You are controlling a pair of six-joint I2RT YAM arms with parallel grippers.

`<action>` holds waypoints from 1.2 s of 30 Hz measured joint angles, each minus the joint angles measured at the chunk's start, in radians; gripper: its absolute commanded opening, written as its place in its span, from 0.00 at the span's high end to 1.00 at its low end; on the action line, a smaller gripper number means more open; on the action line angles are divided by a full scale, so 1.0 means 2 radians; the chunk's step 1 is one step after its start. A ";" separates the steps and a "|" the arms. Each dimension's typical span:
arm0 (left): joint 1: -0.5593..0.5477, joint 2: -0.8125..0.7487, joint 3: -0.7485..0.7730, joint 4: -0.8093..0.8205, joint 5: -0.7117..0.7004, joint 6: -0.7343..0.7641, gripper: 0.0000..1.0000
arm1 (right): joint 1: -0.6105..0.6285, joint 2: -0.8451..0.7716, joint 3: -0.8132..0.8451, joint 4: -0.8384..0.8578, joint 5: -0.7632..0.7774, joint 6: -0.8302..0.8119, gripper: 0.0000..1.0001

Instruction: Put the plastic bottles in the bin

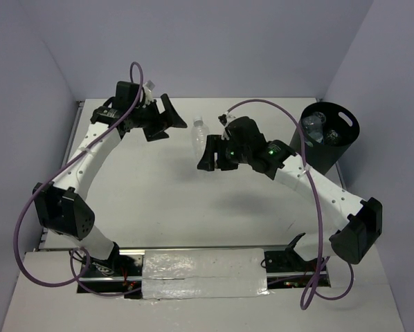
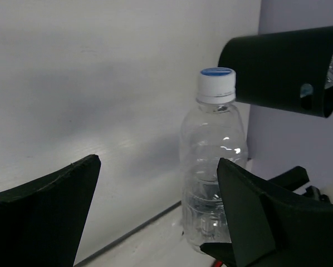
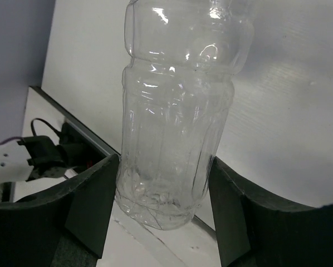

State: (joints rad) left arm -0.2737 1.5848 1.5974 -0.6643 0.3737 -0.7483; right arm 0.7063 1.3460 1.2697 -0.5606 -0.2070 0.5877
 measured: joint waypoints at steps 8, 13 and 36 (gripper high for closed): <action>0.000 0.001 -0.021 0.058 0.076 -0.048 0.01 | 0.010 0.002 0.008 -0.035 0.019 -0.057 0.51; 0.000 0.010 -0.020 0.084 0.078 -0.066 0.04 | 0.020 0.007 0.023 -0.042 0.026 -0.071 0.51; -0.015 0.067 -0.017 0.134 0.104 -0.091 0.73 | 0.036 0.028 0.043 -0.068 0.046 -0.080 0.50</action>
State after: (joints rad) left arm -0.3038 1.7180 1.5642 -0.3969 0.5823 -0.9298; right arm 0.7784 1.4029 1.3563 -0.6956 -0.1154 0.4282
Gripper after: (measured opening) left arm 0.420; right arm 0.681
